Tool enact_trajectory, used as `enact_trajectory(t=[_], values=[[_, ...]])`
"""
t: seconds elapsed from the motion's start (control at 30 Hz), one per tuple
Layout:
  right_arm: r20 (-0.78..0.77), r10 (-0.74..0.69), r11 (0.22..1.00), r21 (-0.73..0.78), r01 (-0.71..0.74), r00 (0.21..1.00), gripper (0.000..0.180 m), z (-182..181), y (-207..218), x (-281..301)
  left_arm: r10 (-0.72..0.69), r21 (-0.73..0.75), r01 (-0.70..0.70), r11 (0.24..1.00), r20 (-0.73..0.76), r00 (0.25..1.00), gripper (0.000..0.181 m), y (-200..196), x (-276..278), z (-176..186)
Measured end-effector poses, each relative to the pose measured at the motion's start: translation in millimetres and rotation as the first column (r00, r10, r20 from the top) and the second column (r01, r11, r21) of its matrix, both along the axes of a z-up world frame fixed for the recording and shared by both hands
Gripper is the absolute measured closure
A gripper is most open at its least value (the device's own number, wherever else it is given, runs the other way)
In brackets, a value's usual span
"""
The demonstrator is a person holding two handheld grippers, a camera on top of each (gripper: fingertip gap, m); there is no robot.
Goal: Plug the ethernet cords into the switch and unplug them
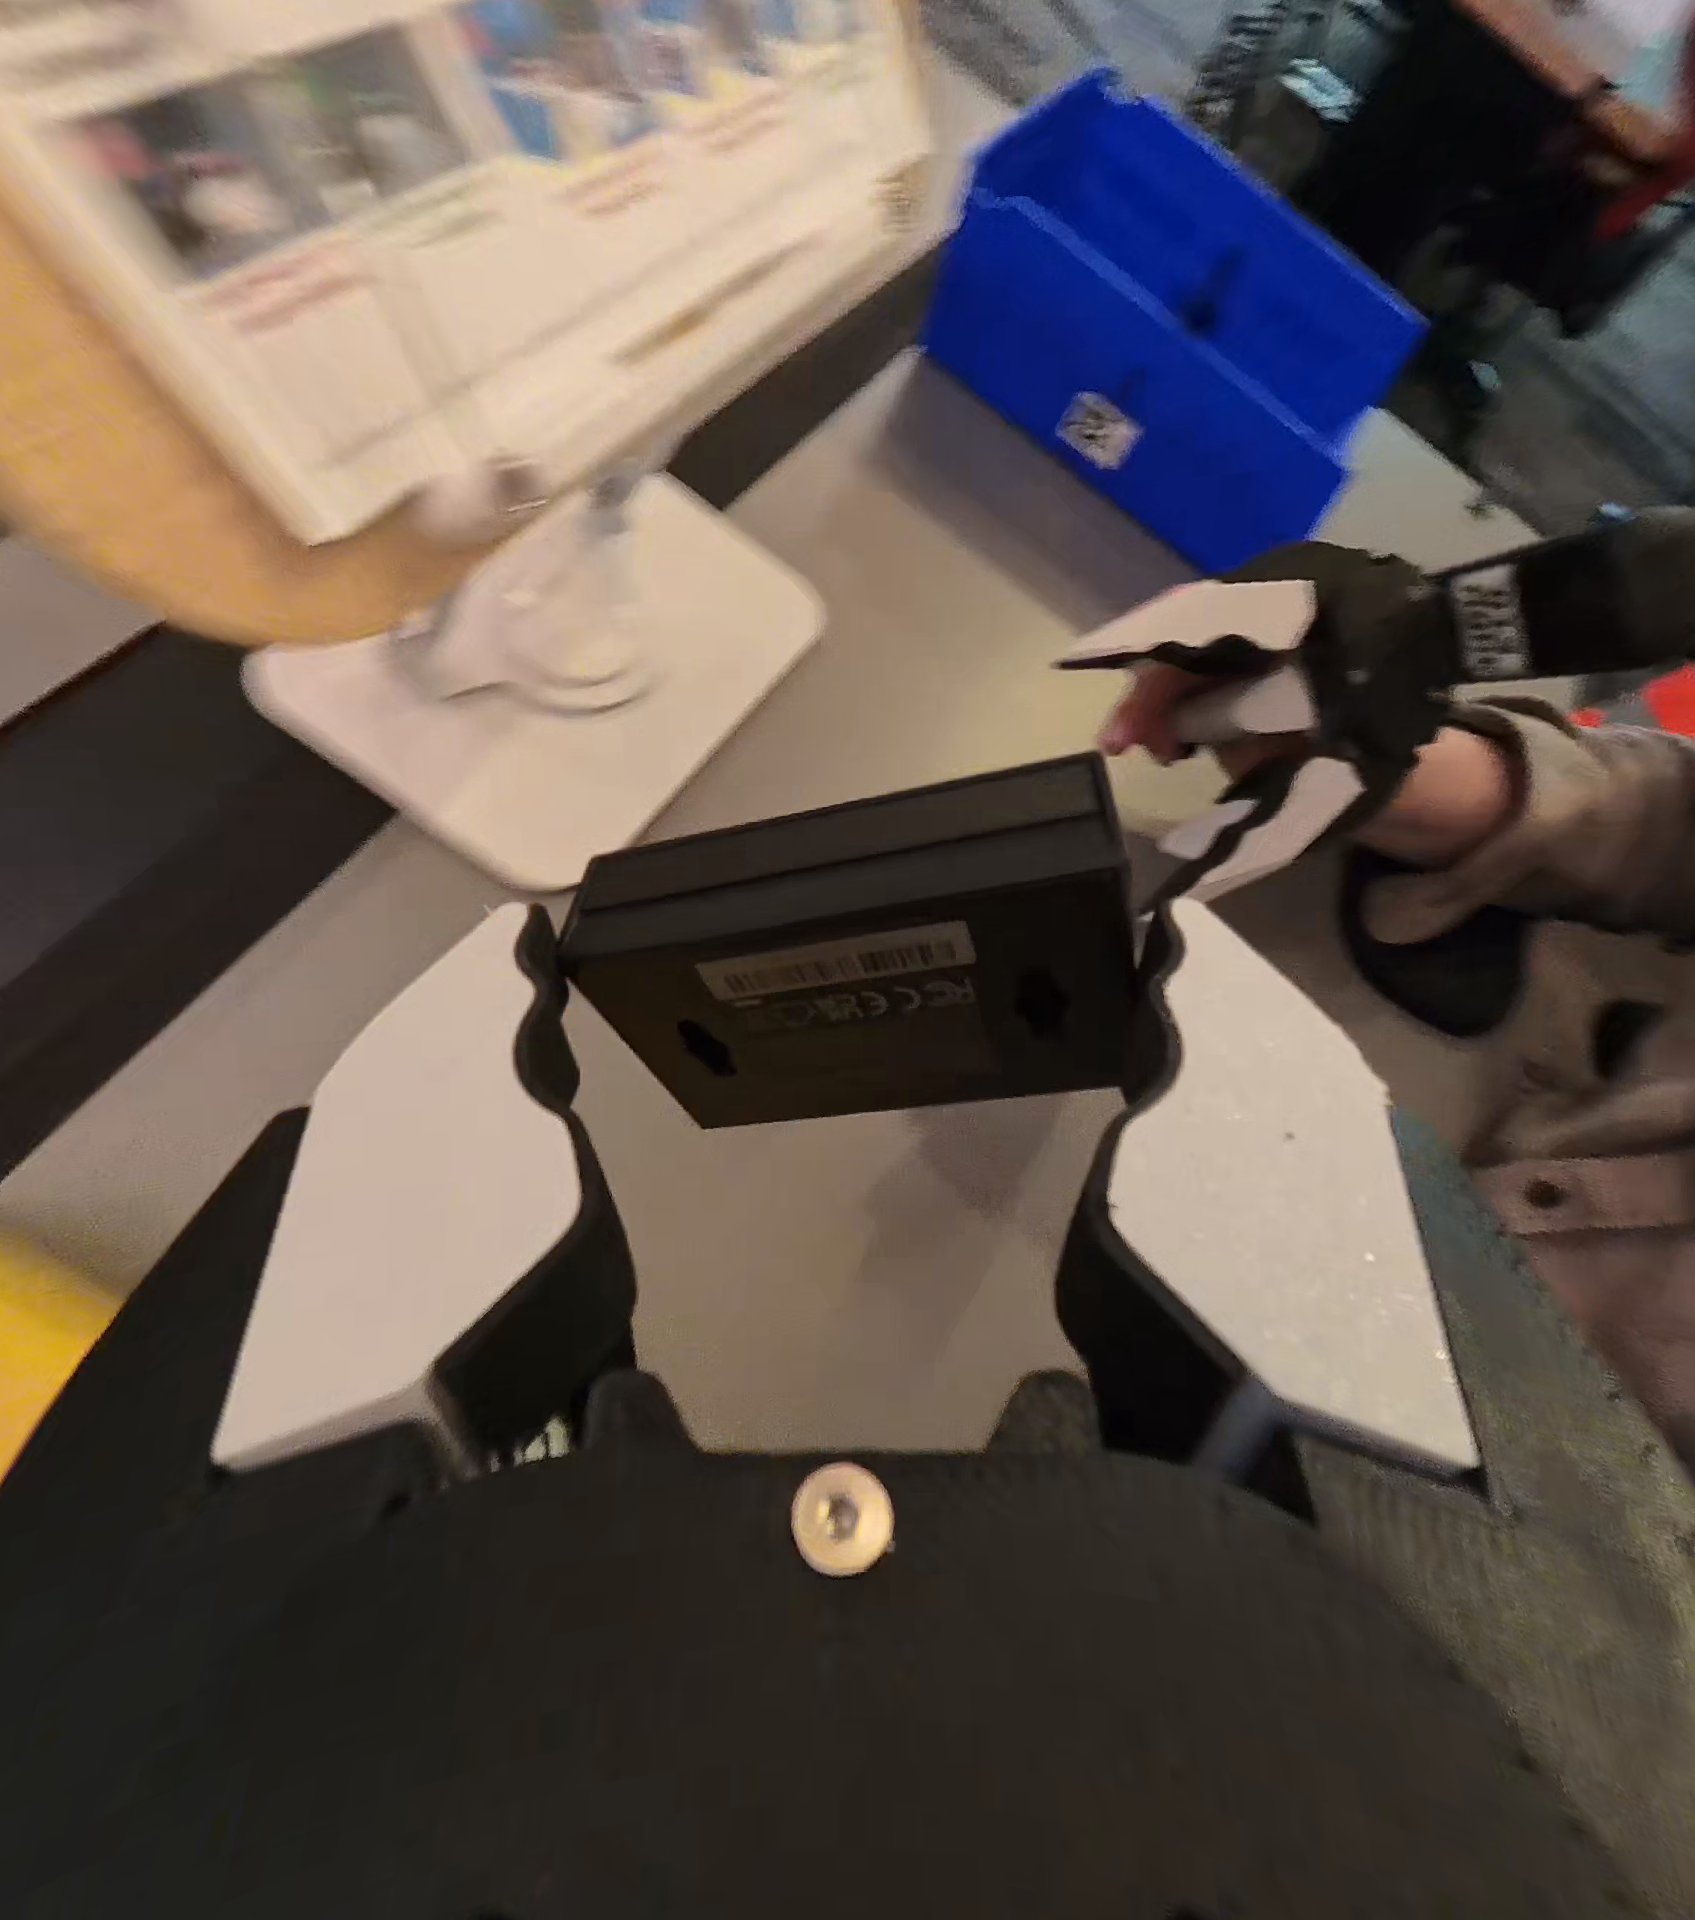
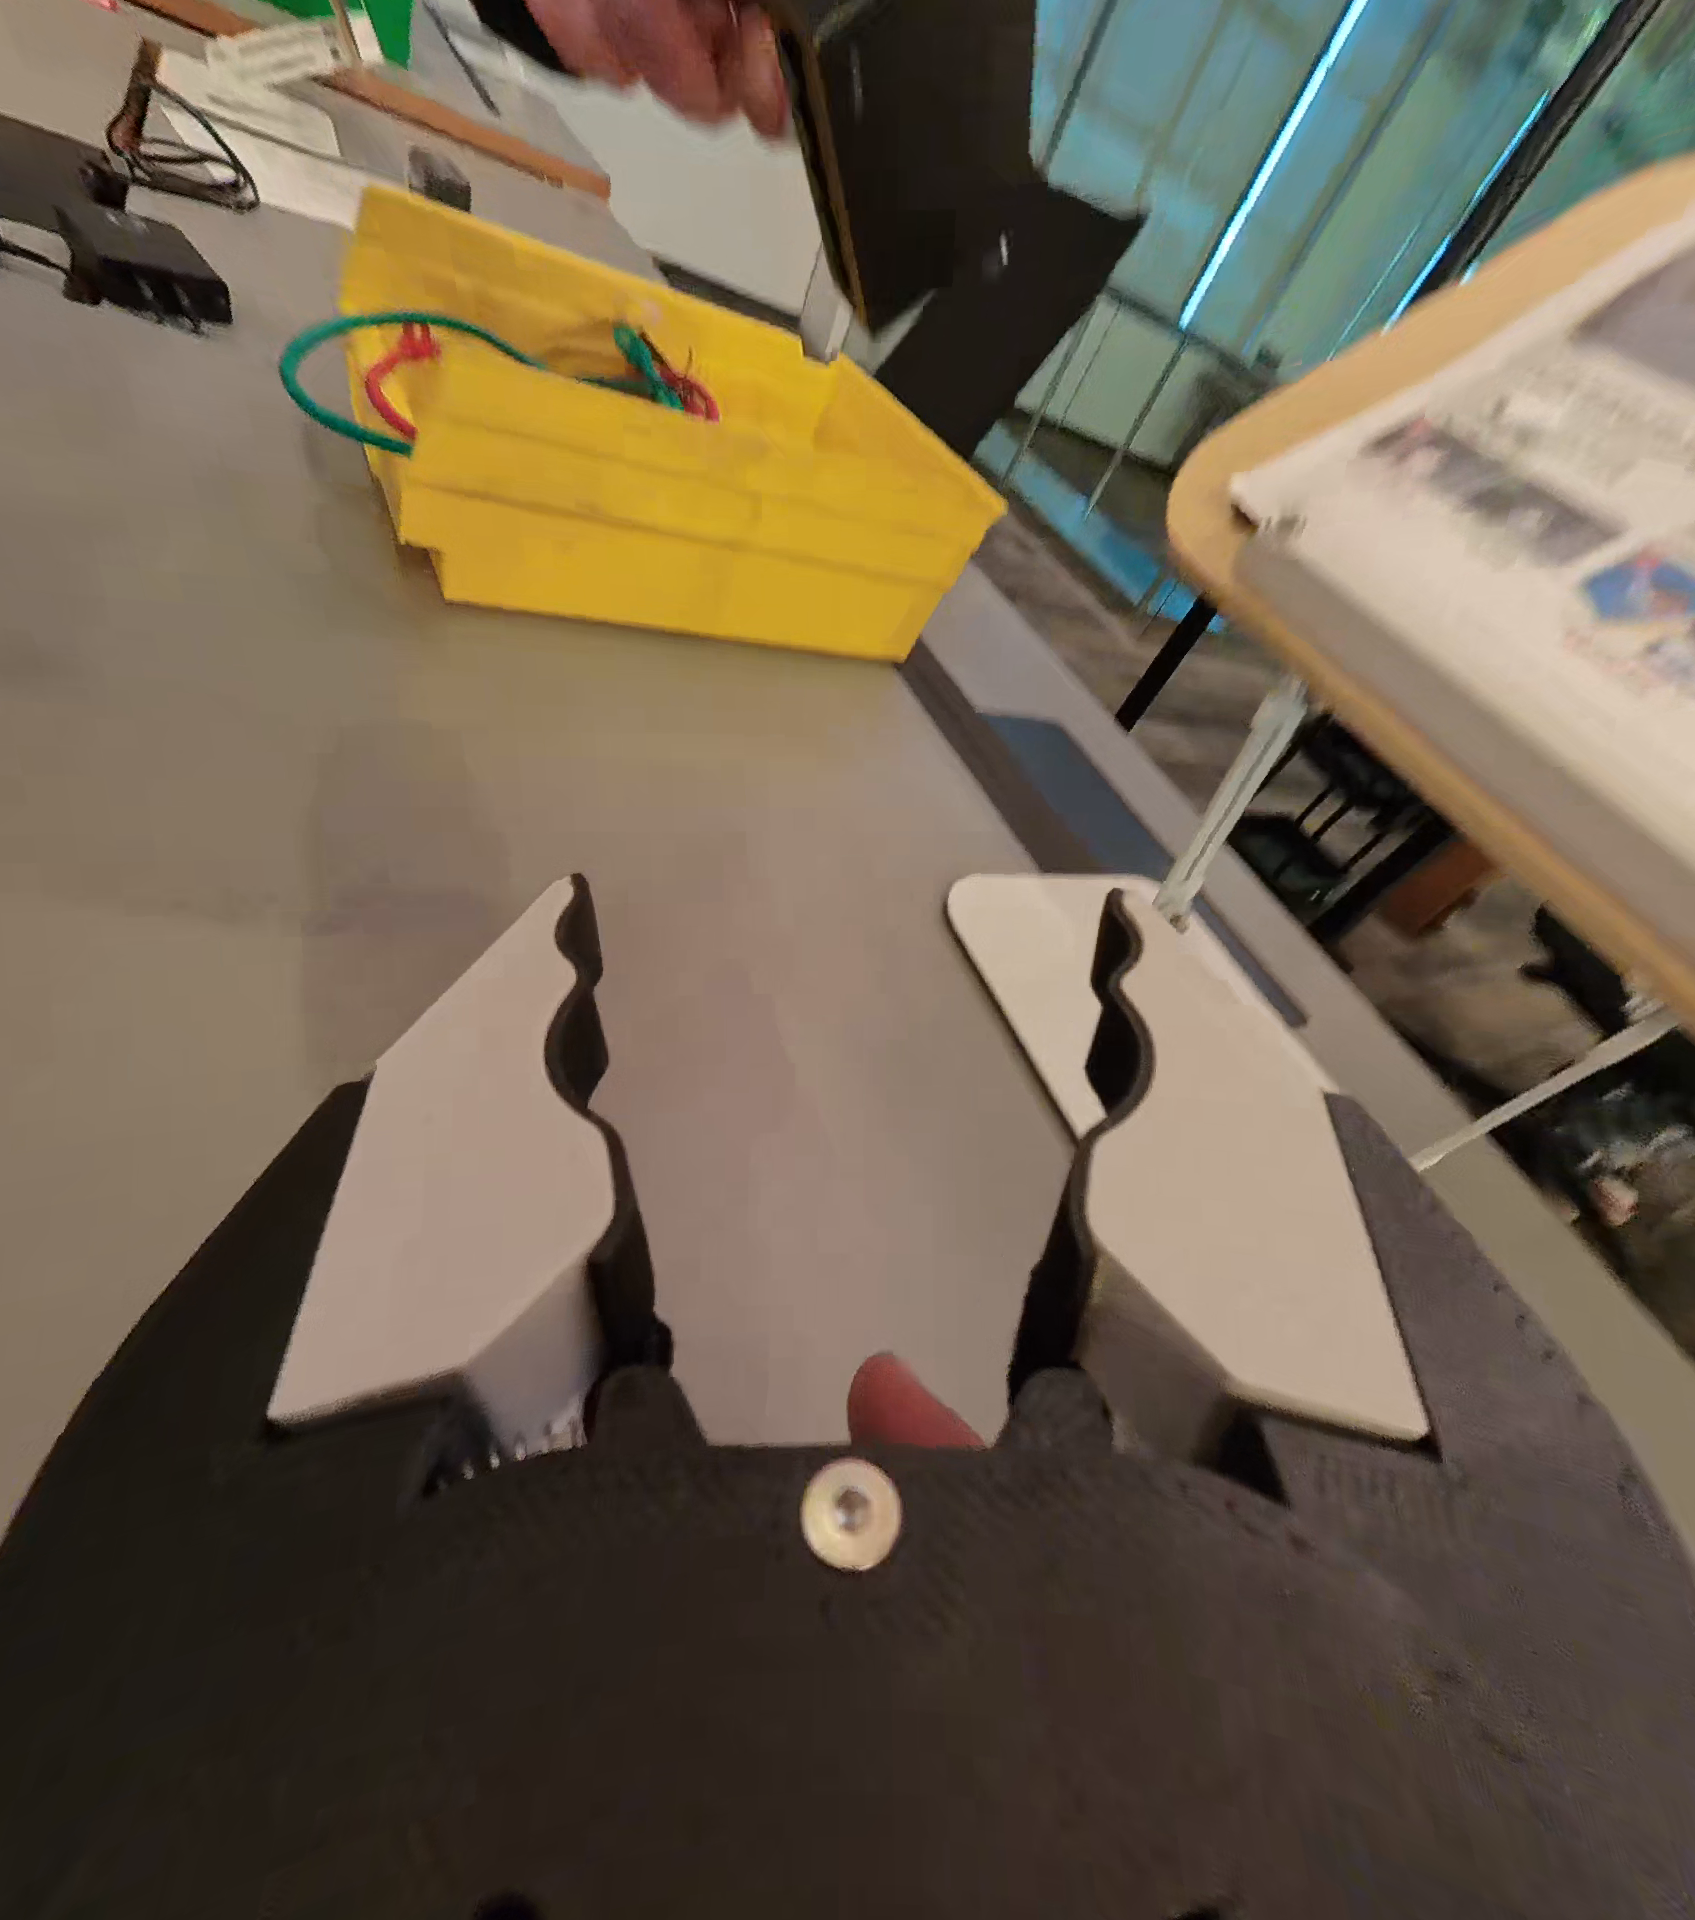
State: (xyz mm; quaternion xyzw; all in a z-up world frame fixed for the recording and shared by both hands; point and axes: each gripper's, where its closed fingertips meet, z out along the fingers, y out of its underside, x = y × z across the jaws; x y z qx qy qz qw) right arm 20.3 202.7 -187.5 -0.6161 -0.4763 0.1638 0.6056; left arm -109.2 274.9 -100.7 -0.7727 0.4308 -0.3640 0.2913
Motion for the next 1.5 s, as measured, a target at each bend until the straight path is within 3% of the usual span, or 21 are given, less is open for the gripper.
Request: enact_trajectory(t=[0.17, 0.37, 0.47, 0.6, 0.83, 0.97, 1.03, 1.13, 1.3, 1.4, 1.5], values=[[0.004, 0.048, 0.981, 0.19, -0.048, 0.999, 0.08, 25.8, -20.9, -13.4, -0.246, -0.087, 0.249, 0.965, 0.045, 0.968, 0.076, -63.8, 82.5, -20.3], [0.049, 0.067, 0.963, 0.259, -0.077, 0.997, 0.078, 26.4, -30.2, -22.5, -0.442, -0.163, 0.44, 0.883, 0.026, 0.897, 0.076, -112.6, 139.7, -55.1], [0.065, 0.07, 0.957, 0.278, -0.085, 0.995, 0.086, 27.0, -31.4, -21.2, -0.49, -0.183, 0.487, 0.854, 0.033, 0.871, 0.077, -123.5, 152.6, -61.1], [0.071, 0.08, 0.948, 0.304, -0.097, 0.994, 0.11, 30.6, -35.1, -19.2, -0.544, -0.199, 0.544, 0.815, 0.061, 0.837, 0.076, -135.7, 160.4, -60.6], [0.094, 0.113, 0.96, 0.245, -0.133, 0.989, 0.111, 28.1, -37.3, -18.5, -0.556, -0.213, 0.568, 0.795, 0.116, 0.823, 0.074, -139.1, 160.9, -60.6], [-0.01, 0.17, 0.984, 0.059, -0.169, 0.985, 0.112, 23.8, -34.2, -16.0, -0.563, -0.111, 0.568, 0.815, 0.08, 0.823, 0.062, -136.6, 151.7, -58.3], [-0.098, 0.194, 0.979, -0.048, -0.2, 0.976, 0.113, 24.8, -32.2, -13.4, -0.5, -0.003, 0.5, 0.866, 0.044, 0.865, 0.064, -122.9, 148.7, -52.4], [-0.337, 0.225, 0.904, -0.277, -0.325, 0.914, 0.112, 29.1, -30.9, -9.3, -0.411, 0.241, 0.418, 0.876, -0.08, 0.908, 0.061, -106.3, 141.0, -47.2], [-0.595, 0.182, 0.679, -0.5, -0.538, 0.783, 0.112, 28.6, -29.6, -2.2, -0.342, 0.479, 0.471, 0.741, -0.335, 0.878, 0.05, -113.3, 138.5, -68.2], [-0.623, 0.169, 0.598, -0.551, -0.582, 0.764, 0.112, 22.2, -33.1, -3.9, -0.275, 0.558, 0.52, 0.647, -0.465, 0.842, 0.043, -110.9, 141.1, -84.0], [-0.632, 0.178, 0.557, -0.567, -0.607, 0.754, 0.111, 20.3, -38.3, -7.3, -0.228, 0.633, 0.533, 0.561, -0.501, 0.835, 0.042, -108.0, 149.4, -83.6]])
